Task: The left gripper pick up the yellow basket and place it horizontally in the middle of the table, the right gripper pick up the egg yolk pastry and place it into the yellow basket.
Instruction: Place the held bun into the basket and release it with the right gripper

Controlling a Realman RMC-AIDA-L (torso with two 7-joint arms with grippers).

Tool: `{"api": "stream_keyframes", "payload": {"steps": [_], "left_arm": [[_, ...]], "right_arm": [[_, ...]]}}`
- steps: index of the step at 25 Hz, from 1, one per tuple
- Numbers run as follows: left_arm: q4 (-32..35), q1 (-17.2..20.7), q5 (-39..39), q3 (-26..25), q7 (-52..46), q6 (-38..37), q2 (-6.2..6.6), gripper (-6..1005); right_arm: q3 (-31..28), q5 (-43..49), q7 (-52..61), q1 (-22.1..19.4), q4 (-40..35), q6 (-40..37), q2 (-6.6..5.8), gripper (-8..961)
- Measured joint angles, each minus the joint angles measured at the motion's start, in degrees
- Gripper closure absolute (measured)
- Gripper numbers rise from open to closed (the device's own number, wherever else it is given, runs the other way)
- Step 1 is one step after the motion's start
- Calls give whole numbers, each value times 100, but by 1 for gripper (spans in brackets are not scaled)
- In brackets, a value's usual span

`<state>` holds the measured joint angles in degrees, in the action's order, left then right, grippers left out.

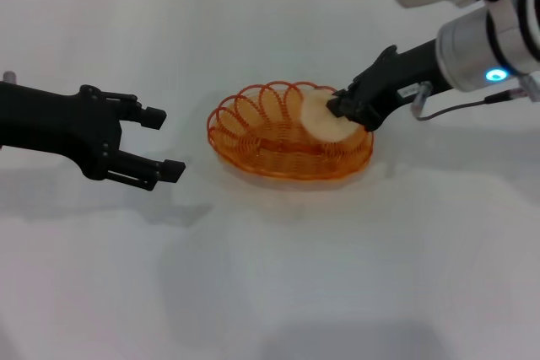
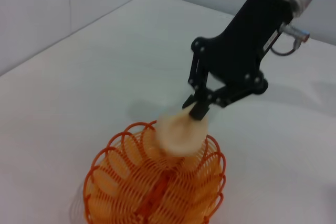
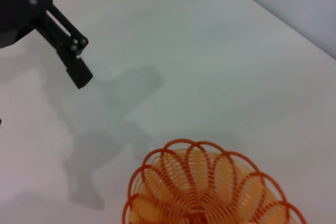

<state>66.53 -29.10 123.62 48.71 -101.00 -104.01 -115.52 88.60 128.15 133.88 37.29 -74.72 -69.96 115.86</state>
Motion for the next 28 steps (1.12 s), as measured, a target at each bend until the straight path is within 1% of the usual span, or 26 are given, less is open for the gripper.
{"api": "stream_keyframes", "payload": {"steps": [8,15,28], "left_arm": [[-8,12,15,9,37,17,-24,119],[-9,31,22,7,63,22,-48,120],[-9,36,29,7,62,30,-49,120]], "right_arm": [[227,-202,-66,24,116,292,-2,922],[291,-247,-73,43,116,325,5,921],[366,-460,-271,50,89,340,6,807]]}}
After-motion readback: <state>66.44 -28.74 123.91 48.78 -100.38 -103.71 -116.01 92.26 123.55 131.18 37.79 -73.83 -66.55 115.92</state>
